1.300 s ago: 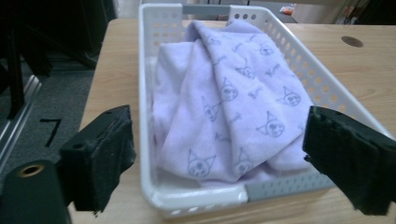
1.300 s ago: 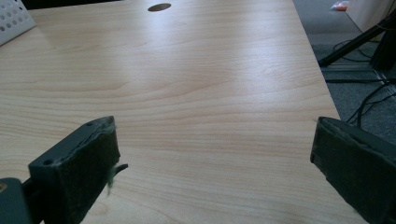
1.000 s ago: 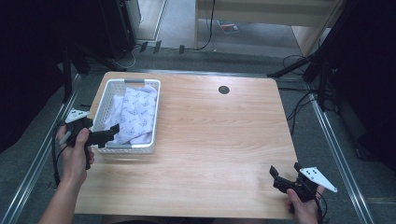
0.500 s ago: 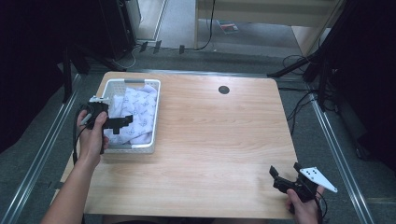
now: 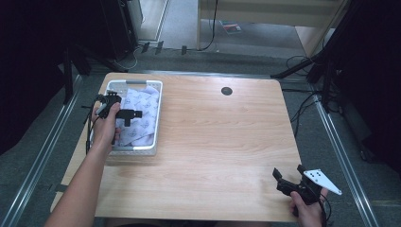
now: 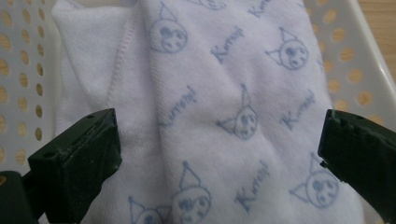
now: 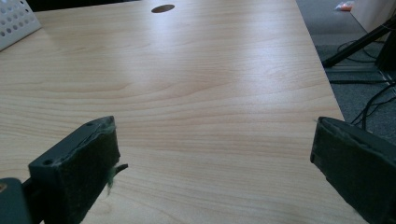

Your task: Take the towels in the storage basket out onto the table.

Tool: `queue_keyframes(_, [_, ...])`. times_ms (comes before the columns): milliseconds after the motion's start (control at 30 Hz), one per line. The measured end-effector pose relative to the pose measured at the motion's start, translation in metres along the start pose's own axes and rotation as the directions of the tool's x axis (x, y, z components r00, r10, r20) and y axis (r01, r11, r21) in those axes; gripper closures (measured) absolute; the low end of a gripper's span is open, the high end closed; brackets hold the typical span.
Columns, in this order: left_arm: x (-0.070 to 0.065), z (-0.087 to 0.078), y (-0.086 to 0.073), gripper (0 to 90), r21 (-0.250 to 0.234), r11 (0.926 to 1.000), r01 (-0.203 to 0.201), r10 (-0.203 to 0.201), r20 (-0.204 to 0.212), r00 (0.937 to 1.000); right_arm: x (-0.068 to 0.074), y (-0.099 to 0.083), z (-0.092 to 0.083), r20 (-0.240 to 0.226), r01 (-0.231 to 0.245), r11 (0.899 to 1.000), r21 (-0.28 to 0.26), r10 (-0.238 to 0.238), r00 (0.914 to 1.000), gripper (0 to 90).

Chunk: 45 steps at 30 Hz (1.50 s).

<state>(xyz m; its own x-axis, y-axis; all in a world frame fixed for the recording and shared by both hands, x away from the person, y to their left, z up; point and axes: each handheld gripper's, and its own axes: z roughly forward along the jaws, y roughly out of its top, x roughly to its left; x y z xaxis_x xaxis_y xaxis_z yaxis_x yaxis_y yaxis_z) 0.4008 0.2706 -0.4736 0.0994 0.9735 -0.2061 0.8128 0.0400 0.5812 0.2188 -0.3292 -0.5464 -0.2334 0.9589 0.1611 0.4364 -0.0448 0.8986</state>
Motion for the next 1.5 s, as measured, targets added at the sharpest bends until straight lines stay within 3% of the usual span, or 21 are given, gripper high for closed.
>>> queue_keyframes(133, [-0.001, 0.009, 0.006, 0.3, 0.016, 0.9999, 0.000, 0.000, -0.036, 0.9994, 0.000, 0.000, 0.000, -0.002, -0.003, 1.000, -0.001, 0.003, 1.0000, 1.3])
queue_keyframes(200, [-0.003, 0.017, 0.008, 0.8, 0.047, 0.9986, -0.024, 0.028, -0.090, 0.9955, 0.000, 0.000, 0.000, -0.002, -0.003, 1.000, -0.001, 0.003, 1.0000, 1.3])
queue_keyframes(233, [-0.005, 0.025, 0.009, 6.0, 0.087, 0.9962, -0.012, 0.024, -0.138, 0.9902, 0.000, 0.000, 0.000, -0.003, -0.003, 1.000, -0.002, 0.003, 1.0000, 1.3])
queue_keyframes(267, [-0.005, 0.025, 0.009, 6.7, 0.087, 0.9962, -0.012, 0.024, -0.138, 0.9902, 0.000, 0.000, 0.000, -0.003, -0.003, 1.000, -0.002, 0.003, 1.0000, 1.3])
queue_keyframes(333, [-0.005, 0.032, 0.010, 7.2, 0.131, 0.9912, 0.021, -0.008, -0.105, 0.9945, 0.000, 0.000, 0.000, -0.004, -0.002, 1.000, -0.002, 0.002, 1.0000, 1.3])
queue_keyframes(433, [-0.006, 0.038, 0.011, 7.2, 0.173, 0.9847, 0.024, -0.010, -0.081, 0.9967, 0.000, 0.000, 0.000, -0.005, -0.003, 1.000, -0.002, 0.003, 1.0000, 1.3])
queue_keyframes(467, [-0.004, 0.040, 0.012, 7.2, 0.188, 0.9812, 0.043, -0.034, -0.049, 0.9982, 0.000, 0.000, 0.000, -0.005, -0.001, 1.000, -0.004, 0.001, 1.0000, 1.3])
queue_keyframes(500, [-0.004, 0.040, 0.012, 7.2, 0.188, 0.9812, 0.043, -0.034, -0.049, 0.9982, 0.000, 0.000, 0.000, -0.006, -0.001, 1.000, -0.004, 0.001, 1.0000, 1.3])
queue_keyframes(600, [0.003, 0.041, 0.013, 7.1, 0.207, 0.9754, 0.077, -0.085, 0.029, 0.9959, 0.000, 0.000, 0.000, -0.006, -0.004, 1.000, -0.003, 0.004, 1.0000, 1.3])
queue_keyframes(700, [0.004, 0.041, 0.013, 3.2, 0.215, 0.9738, 0.073, -0.087, 0.055, 0.9947, 0.000, 0.000, 0.000, -0.006, -0.003, 1.000, -0.003, 0.003, 1.0000, 1.3])
queue_keyframes(967, [-0.006, 0.052, 0.009, 0.0, 0.258, 0.9660, 0.000, -0.001, 0.007, 1.0000, 0.000, 0.000, 0.000, -0.003, -0.001, 1.000, -0.001, 0.001, 1.0000, 1.2])
queue_keyframes(1167, [-0.009, 0.055, 0.006, 0.0, 0.253, 0.9673, -0.025, 0.028, -0.009, 0.9996, 0.000, 0.000, 0.000, -0.005, 0.002, 1.000, -0.003, -0.002, 1.0000, 1.3])
queue_keyframes(1267, [-0.013, 0.058, 0.004, 0.0, 0.248, 0.9675, -0.049, 0.062, -0.044, 0.9971, 0.000, 0.000, 0.000, -0.005, 0.003, 1.000, -0.004, -0.003, 1.0000, 1.3])
queue_keyframes(1333, [-0.015, 0.059, 0.003, 0.0, 0.251, 0.9633, -0.096, 0.112, -0.053, 0.9923, 0.000, 0.000, 0.000, -0.005, 0.004, 1.000, -0.003, -0.004, 1.0000, 1.3])
queue_keyframes(1400, [-0.015, 0.059, 0.002, 1.9, 0.246, 0.9632, -0.108, 0.121, -0.038, 0.9919, 0.000, 0.000, 0.000, -0.005, 0.003, 1.000, -0.003, -0.003, 1.0000, 1.3])
queue_keyframes(1500, [-0.016, 0.058, 0.001, 7.0, 0.245, 0.9612, -0.127, 0.143, -0.050, 0.9885, 0.000, 0.000, 0.000, -0.005, 0.006, 1.000, -0.002, -0.006, 1.0000, 1.3])
